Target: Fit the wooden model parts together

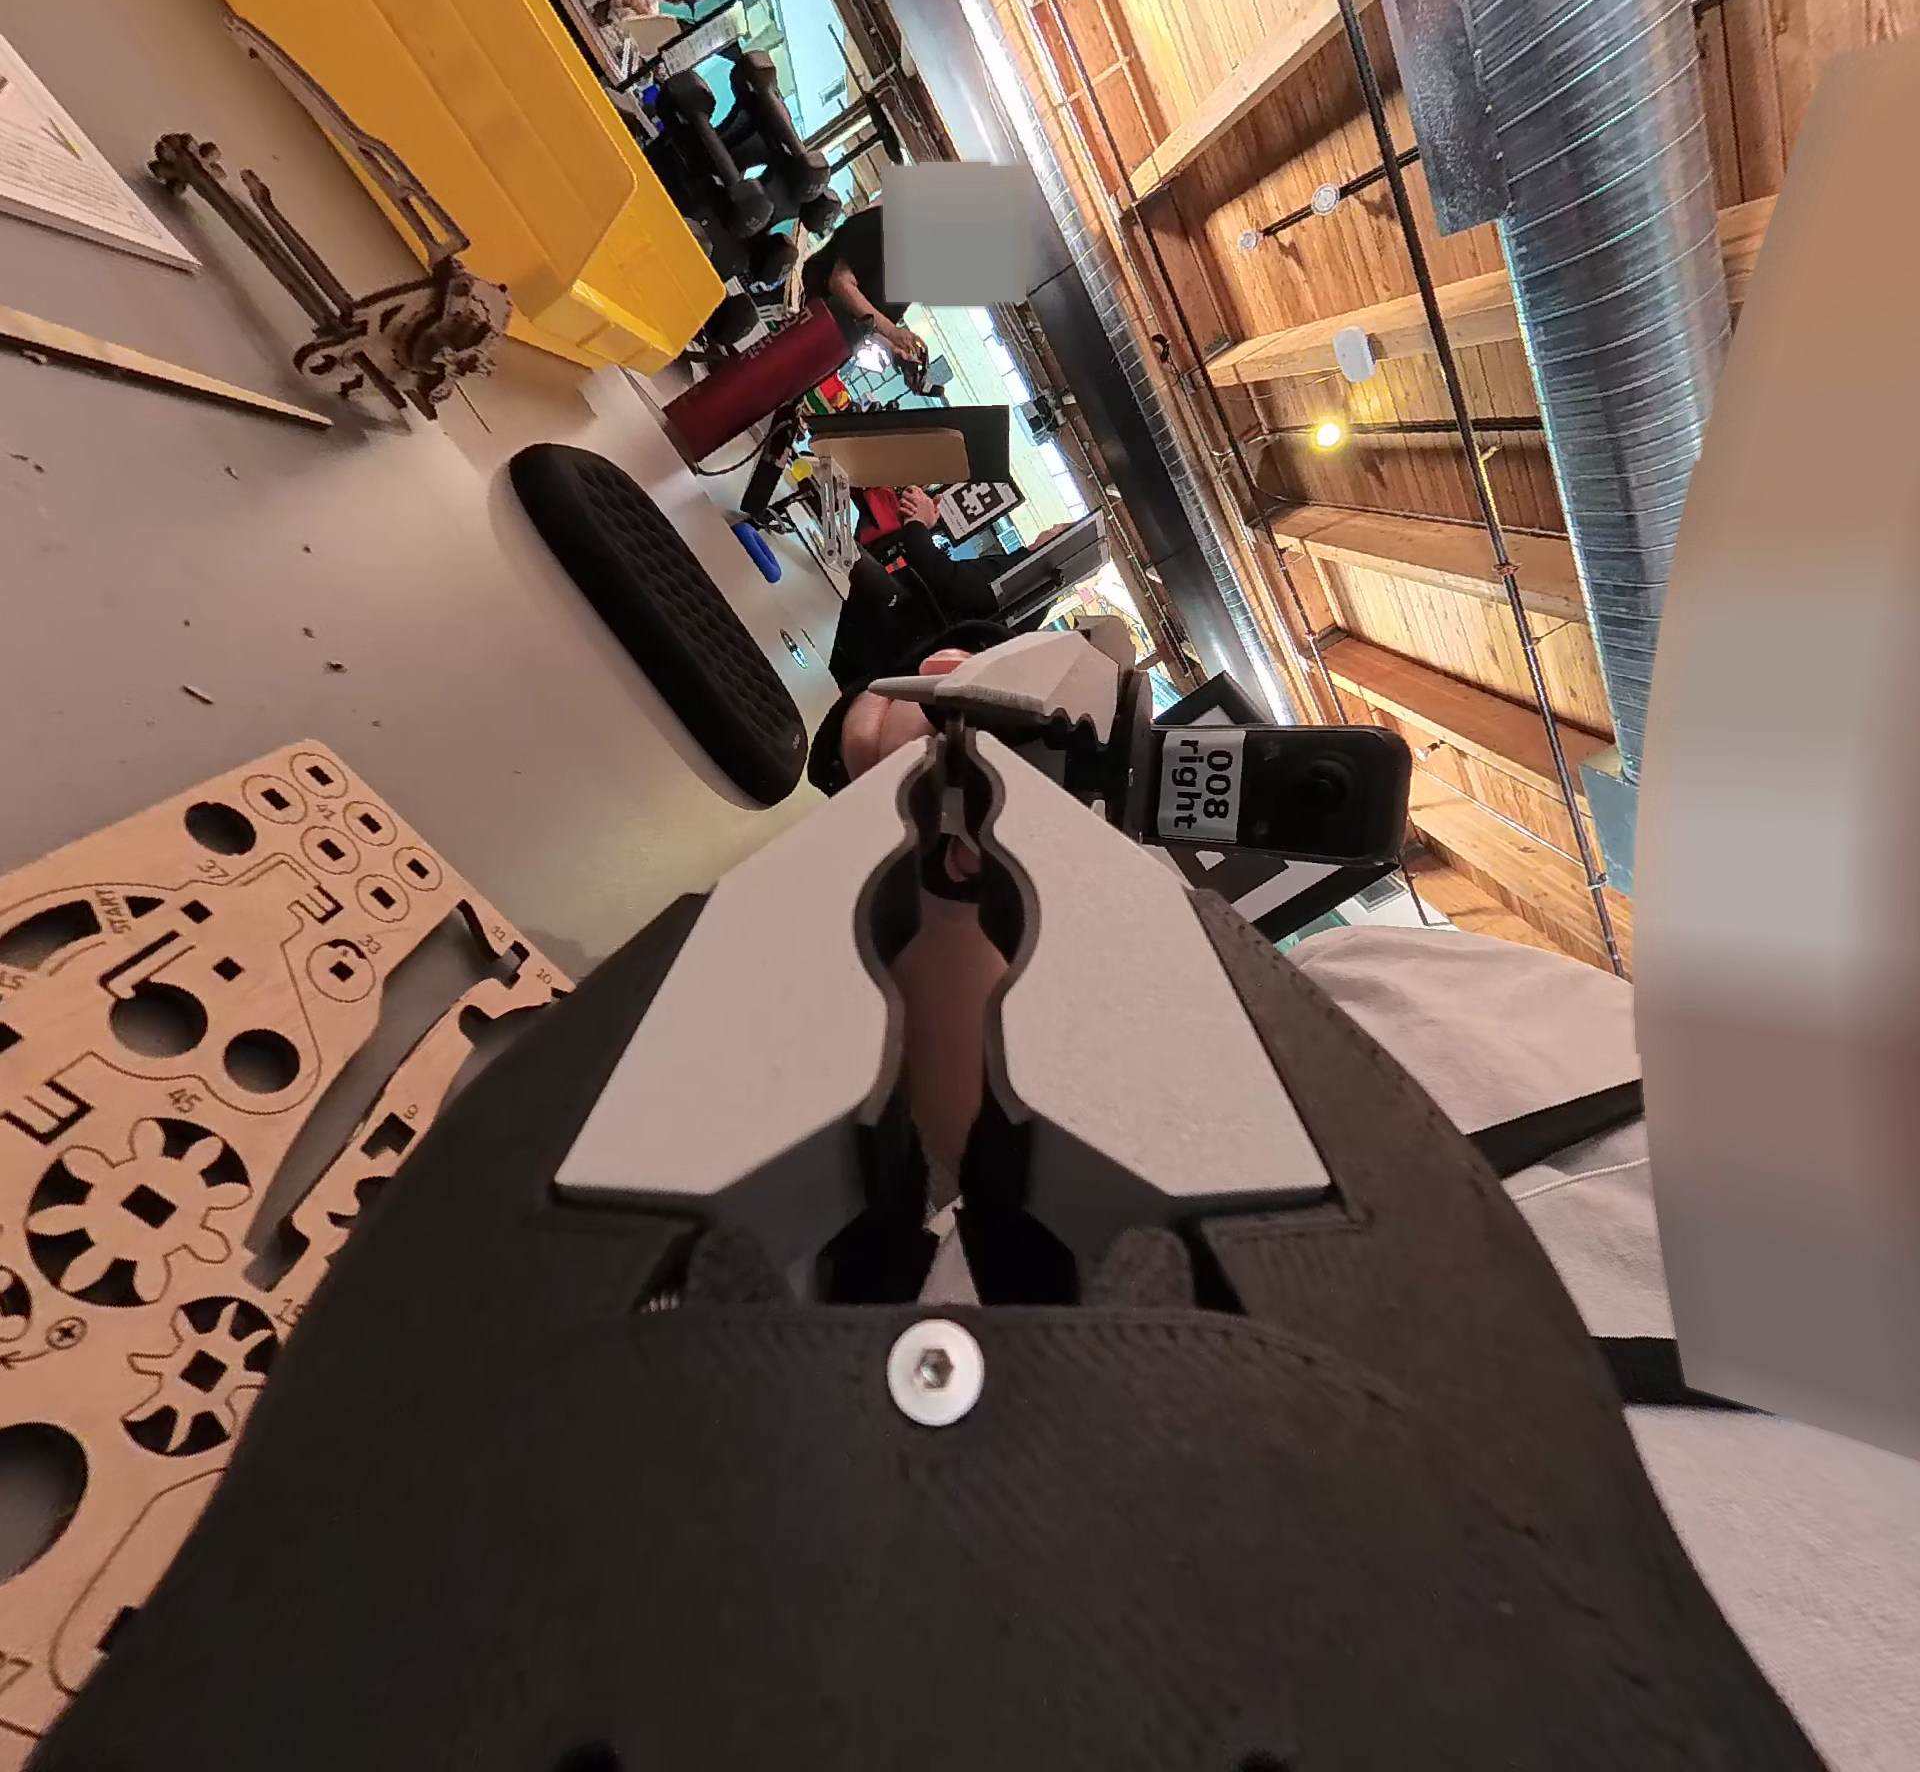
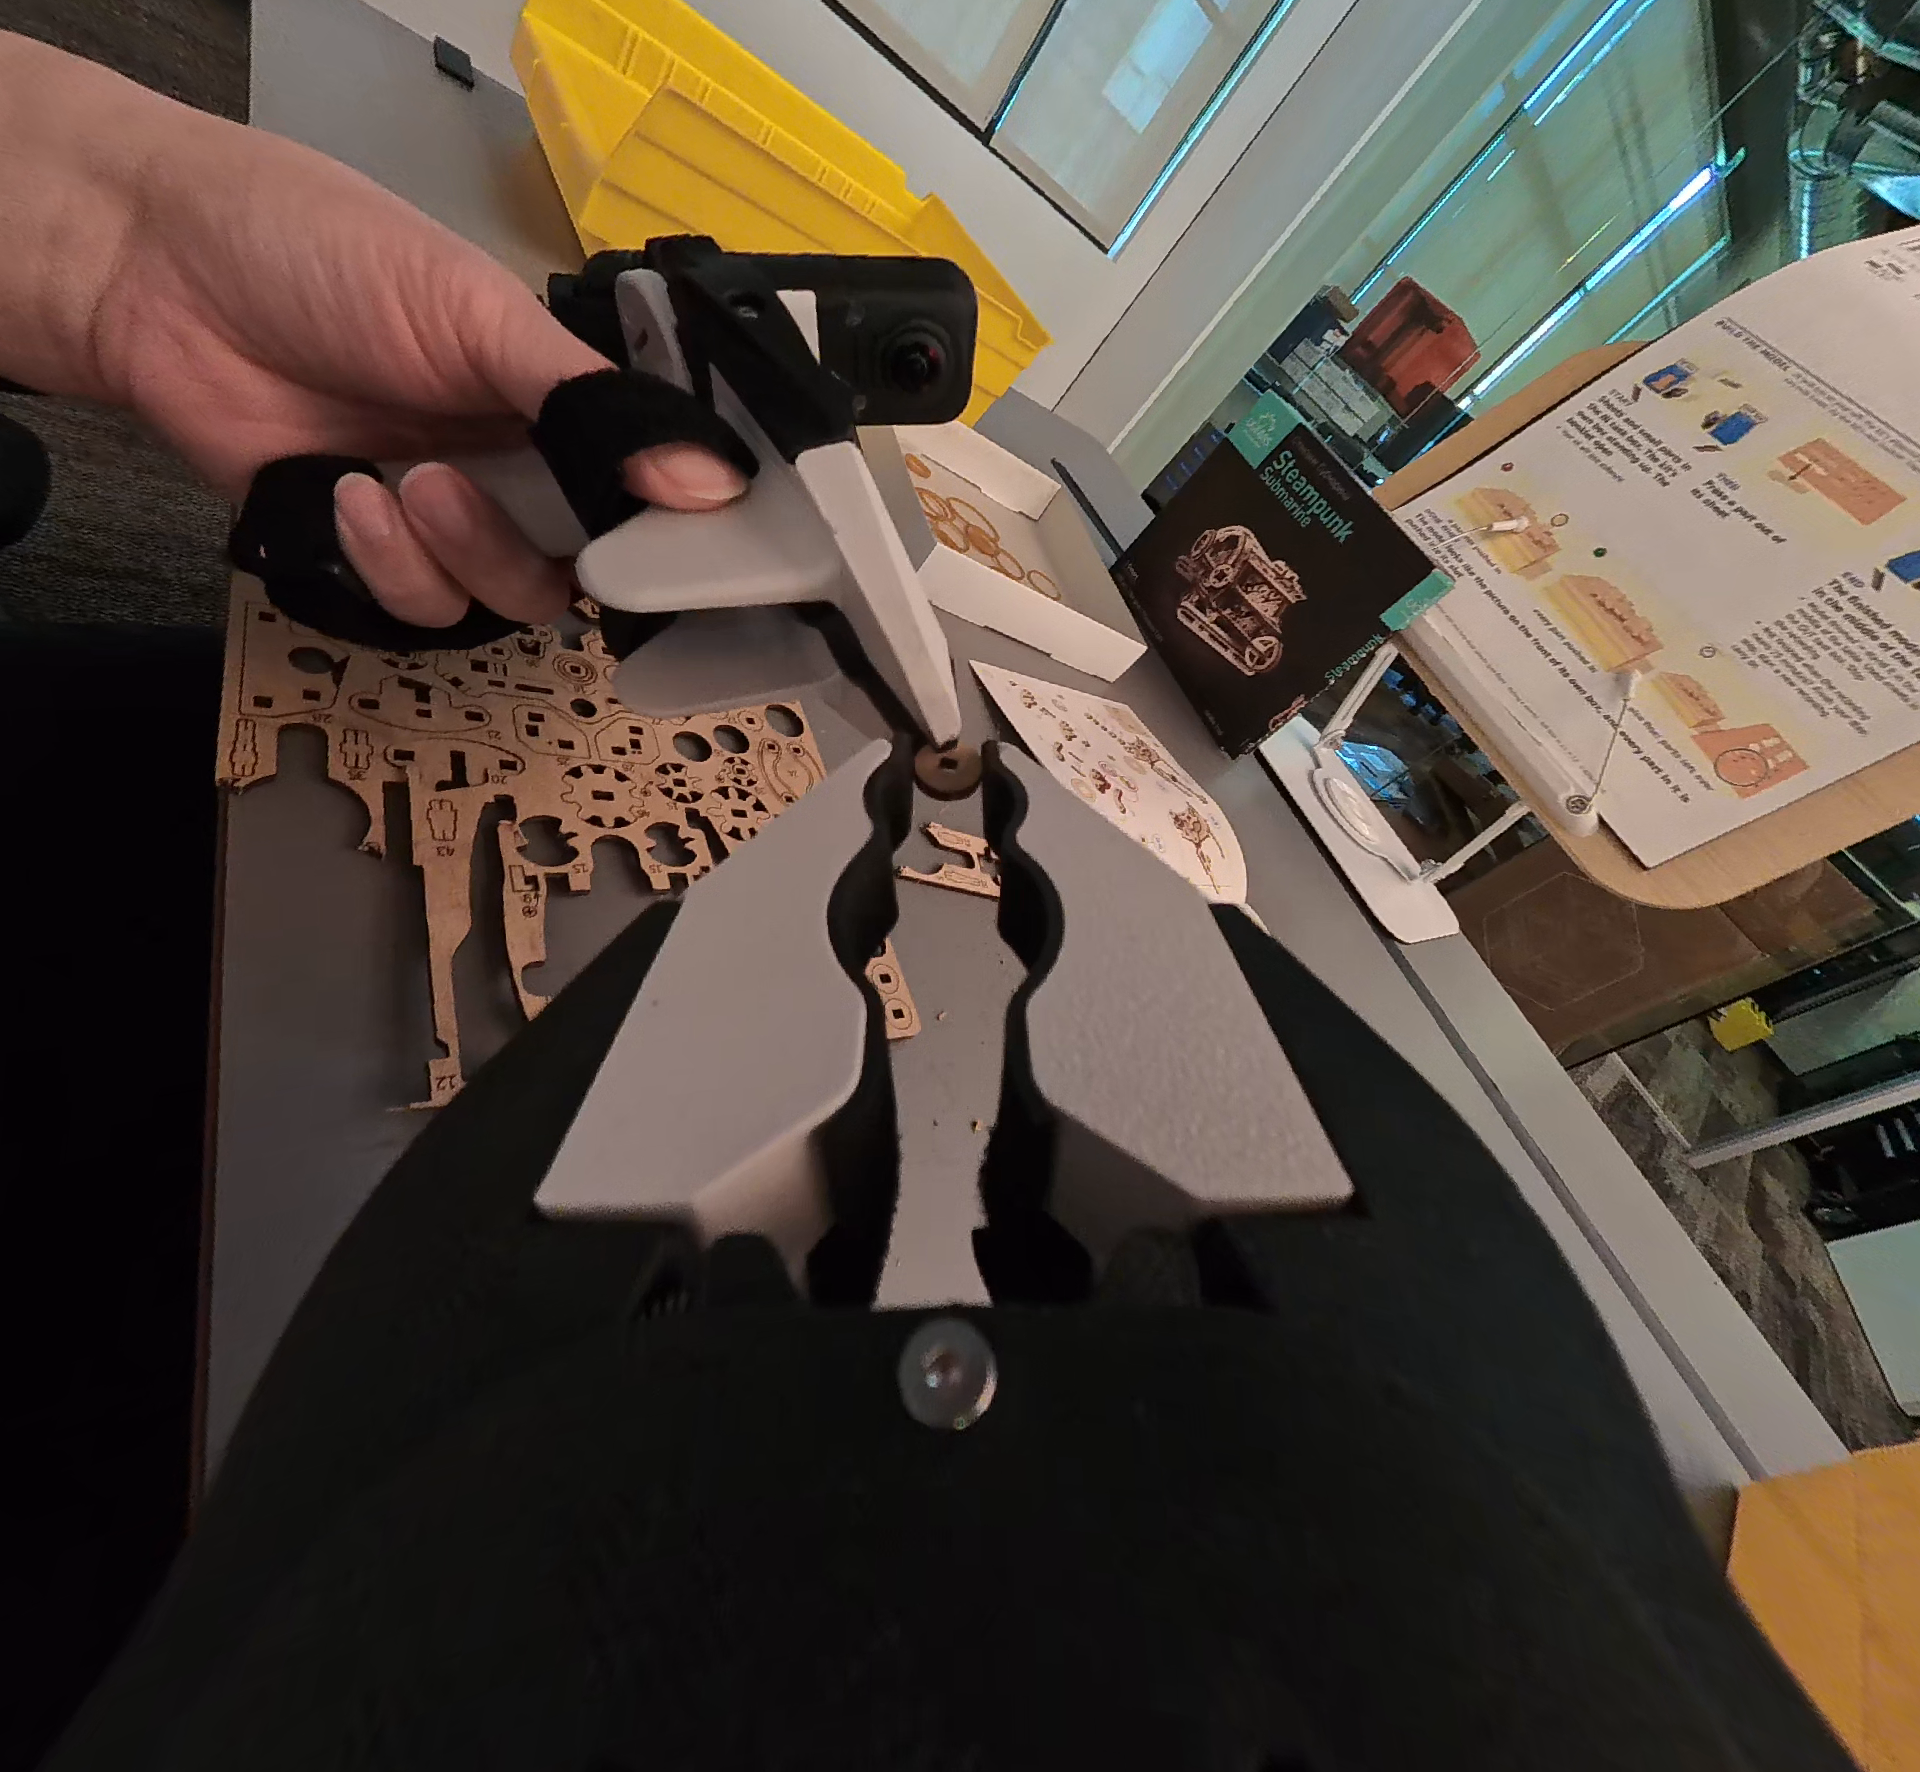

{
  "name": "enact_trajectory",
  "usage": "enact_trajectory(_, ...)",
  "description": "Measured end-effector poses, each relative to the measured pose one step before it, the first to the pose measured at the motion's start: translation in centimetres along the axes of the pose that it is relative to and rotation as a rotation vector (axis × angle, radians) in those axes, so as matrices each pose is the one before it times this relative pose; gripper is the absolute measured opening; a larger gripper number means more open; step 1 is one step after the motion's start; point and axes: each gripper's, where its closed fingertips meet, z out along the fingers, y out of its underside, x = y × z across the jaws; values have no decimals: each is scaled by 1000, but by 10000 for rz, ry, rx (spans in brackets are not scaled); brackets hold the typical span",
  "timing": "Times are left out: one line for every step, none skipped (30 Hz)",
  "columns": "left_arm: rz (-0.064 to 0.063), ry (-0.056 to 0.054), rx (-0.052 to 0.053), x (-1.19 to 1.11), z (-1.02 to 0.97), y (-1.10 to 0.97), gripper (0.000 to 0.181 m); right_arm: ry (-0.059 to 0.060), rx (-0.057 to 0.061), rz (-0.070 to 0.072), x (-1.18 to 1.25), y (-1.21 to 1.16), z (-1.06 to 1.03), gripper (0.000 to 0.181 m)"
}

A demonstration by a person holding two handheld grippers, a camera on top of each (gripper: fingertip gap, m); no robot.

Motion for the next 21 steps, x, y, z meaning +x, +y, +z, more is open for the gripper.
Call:
enact_trajectory(-17, 15, -6, -3, 0, 9, 0, 1, 6, 15, -8, -6, -6, 11)
enact_trajectory(-19, 0, -7, -43, 9, 18, 0, -12, 0, 28, -11, 19, -4, 11)
enact_trajectory(-24, -6, -5, -45, -3, 18, 0, -11, -11, 27, -22, 45, 11, 11)
enact_trajectory(-28, -3, -4, -55, 5, 6, 0, 0, -10, 8, -13, 57, 2, 11)
enact_trajectory(-22, 4, -2, -53, 0, 16, 0, 7, -10, 0, -23, 38, 7, 11)
enact_trajectory(-15, 2, -6, -60, 15, 30, 0, 1, -26, 1, -18, 56, 5, 11)
enact_trajectory(-20, 10, -10, -56, 22, 20, 0, 2, -36, -7, -28, 59, -6, 11)
enact_trajectory(-36, 19, -7, -43, 53, 28, 0, 17, -28, -20, 0, 63, -28, 11)
enact_trajectory(-39, 12, -14, -50, 67, 22, 0, 19, -23, -8, 10, 58, -43, 11)
enact_trajectory(-29, 6, -19, -39, 86, 23, 0, 14, -21, 15, 13, 77, -54, 11)
enact_trajectory(-13, -2, -22, -43, 96, 23, 0, 14, -9, 23, 17, 71, -63, 10)
enact_trajectory(-15, -14, -13, -54, 89, 13, 0, 20, 1, 29, 38, 60, -84, 11)
enact_trajectory(-7, -59, 13, -104, 71, -44, 0, 20, -7, 33, 37, 84, -77, 11)
enact_trajectory(58, -125, 28, -184, 8, -92, 0, 36, -27, 27, 83, 134, -82, 11)
enact_trajectory(106, -247, -14, -346, -46, -91, 0, 33, -34, 27, 83, 161, -93, 11)
enact_trajectory(184, -347, -31, -472, -129, -144, 1, 64, -6, 45, 138, 159, -113, 11)
enact_trajectory(257, -383, -50, -474, -184, -188, 1, 59, -10, 88, 147, 205, -108, 11)
enact_trajectory(311, -433, -79, -487, -251, -235, 2, 58, -73, 127, 179, 383, -90, 11)
enact_trajectory(361, -591, -145, -667, -321, -233, 1, 65, -166, 142, 211, 617, -27, 11)
enact_trajectory(480, -926, -285, -1088, -385, -136, 0, 56, -231, 153, 224, 755, 6, 11)
enact_trajectory(668, -1121, -421, -1281, -426, -80, 0, 27, -190, 153, 169, 685, 11, 11)
